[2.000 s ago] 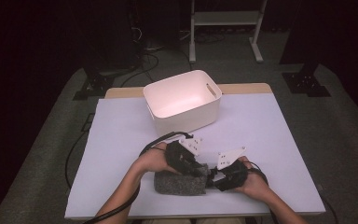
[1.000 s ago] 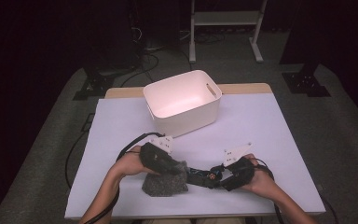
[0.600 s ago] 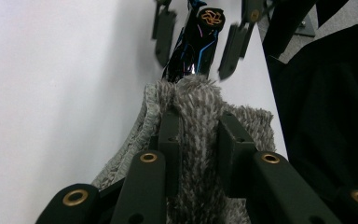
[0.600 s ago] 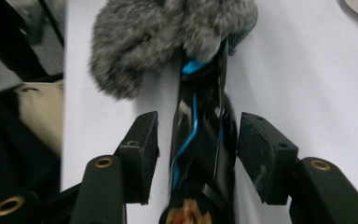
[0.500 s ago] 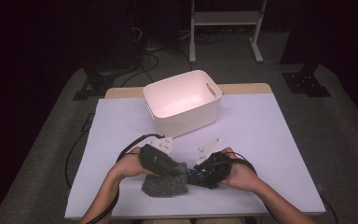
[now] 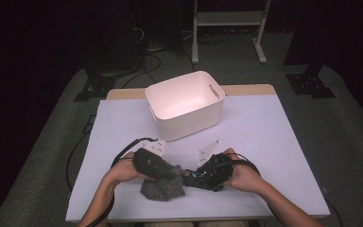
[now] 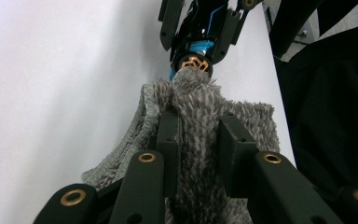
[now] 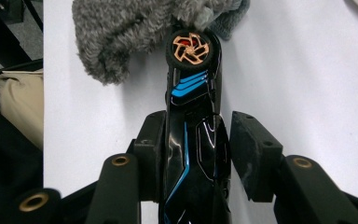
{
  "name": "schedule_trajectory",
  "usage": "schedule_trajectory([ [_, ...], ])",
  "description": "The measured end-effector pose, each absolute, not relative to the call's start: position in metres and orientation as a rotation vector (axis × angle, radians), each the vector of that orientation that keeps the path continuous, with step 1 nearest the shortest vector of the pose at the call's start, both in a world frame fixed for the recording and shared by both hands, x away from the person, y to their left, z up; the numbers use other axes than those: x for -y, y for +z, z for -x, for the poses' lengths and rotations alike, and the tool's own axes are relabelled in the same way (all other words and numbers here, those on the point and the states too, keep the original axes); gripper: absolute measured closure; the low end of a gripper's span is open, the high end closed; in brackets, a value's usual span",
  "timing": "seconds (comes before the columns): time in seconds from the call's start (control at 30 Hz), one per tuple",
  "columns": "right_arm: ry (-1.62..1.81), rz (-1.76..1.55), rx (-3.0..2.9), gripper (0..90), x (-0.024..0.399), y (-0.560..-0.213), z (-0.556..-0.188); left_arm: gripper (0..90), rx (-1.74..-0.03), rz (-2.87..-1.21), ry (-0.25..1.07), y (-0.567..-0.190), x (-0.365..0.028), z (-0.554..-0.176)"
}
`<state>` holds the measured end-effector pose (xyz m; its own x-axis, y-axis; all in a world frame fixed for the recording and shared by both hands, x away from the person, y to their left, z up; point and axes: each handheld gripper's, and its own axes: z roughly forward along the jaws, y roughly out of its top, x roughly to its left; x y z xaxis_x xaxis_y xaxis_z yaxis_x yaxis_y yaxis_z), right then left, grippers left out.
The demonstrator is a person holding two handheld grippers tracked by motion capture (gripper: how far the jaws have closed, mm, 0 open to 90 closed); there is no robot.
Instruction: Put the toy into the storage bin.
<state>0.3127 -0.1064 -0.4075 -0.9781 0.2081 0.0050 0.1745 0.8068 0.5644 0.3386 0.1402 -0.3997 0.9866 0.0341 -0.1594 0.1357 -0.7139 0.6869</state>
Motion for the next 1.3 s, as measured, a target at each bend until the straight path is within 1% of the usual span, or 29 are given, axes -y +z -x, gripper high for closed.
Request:
schedule_trajectory([
  [0.27, 0.852, -0.299, -2.954, 52.8, 0.101, -0.409, -0.314, 72.8, -0.097, -2.364, -0.185, -0.401, -0.133, -0.337],
  [0.37, 0.822, -0.278, -2.969, 55.5, 0.093, -0.413, -0.315, 72.8, -0.096, -2.357, -0.187, -0.402, -0.133, -0.336],
  [0.47, 0.812, -0.263, -2.964, 55.9, 0.092, -0.412, -0.314, 72.8, -0.097, -2.351, -0.189, -0.402, -0.135, -0.336],
  [0.7, 0.942, -0.271, -2.908, 56.1, 0.101, -0.411, -0.314, 72.8, -0.128, -2.329, -0.171, -0.399, -0.148, -0.337],
  [0.93, 1.139, -0.284, -2.825, 56.1, 0.089, -0.403, -0.319, 73.6, -0.116, -2.337, -0.085, -0.362, -0.157, -0.335],
  [1.1, 1.173, -0.284, -2.807, 56.0, 0.085, -0.407, -0.320, 73.6, -0.100, -2.368, -0.075, -0.356, -0.152, -0.335],
  [1.3, 1.210, -0.316, -2.788, 56.0, 0.100, -0.412, -0.316, 73.6, -0.072, -2.379, -0.097, -0.358, -0.136, -0.335],
])
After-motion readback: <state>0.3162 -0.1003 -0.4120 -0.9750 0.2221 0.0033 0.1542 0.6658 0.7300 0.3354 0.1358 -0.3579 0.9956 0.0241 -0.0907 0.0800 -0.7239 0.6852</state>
